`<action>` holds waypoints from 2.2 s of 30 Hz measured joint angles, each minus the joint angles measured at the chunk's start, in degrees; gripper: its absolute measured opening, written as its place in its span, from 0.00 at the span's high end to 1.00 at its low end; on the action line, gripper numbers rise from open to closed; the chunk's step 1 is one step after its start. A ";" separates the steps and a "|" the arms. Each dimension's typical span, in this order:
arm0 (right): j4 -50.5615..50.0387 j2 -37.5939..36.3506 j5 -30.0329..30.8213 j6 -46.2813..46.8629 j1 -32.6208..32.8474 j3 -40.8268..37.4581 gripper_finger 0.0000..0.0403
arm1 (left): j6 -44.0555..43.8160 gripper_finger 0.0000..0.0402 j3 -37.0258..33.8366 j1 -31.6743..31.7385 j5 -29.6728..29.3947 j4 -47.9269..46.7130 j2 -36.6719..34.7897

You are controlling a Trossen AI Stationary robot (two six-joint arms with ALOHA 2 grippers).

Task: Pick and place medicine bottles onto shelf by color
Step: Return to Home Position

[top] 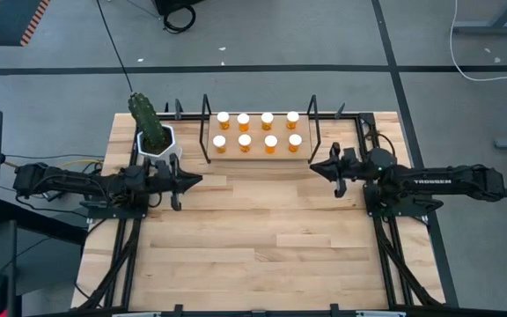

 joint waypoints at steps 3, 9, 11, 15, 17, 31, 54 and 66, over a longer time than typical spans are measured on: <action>-4.02 0.00 0.06 -1.99 0.00 0.10 0.97 | 2.56 0.90 0.00 0.00 0.00 0.01 0.00; -12.61 0.04 0.09 1.51 0.02 0.10 0.96 | 2.05 0.91 -0.02 0.00 0.01 -0.01 0.02; -13.11 0.02 0.09 2.57 0.02 0.10 0.96 | 2.05 0.91 -0.02 0.00 0.01 0.01 0.01; -13.11 0.02 0.22 2.97 0.02 0.10 0.96 | 1.94 0.93 -0.02 0.00 0.01 0.03 0.02; -13.08 0.02 0.22 2.97 0.02 0.10 0.96 | 1.92 0.92 -0.02 0.00 0.01 0.04 0.00; -13.08 0.02 0.24 3.06 0.02 0.10 0.96 | 1.90 0.92 -0.02 0.00 0.01 0.06 0.02; -13.04 0.02 0.25 3.06 0.02 0.10 0.96 | 1.87 0.92 -0.04 0.00 0.01 0.07 0.00; -13.04 0.02 0.24 3.06 0.01 0.10 0.96 | 1.87 0.90 -0.04 0.00 0.01 0.05 0.01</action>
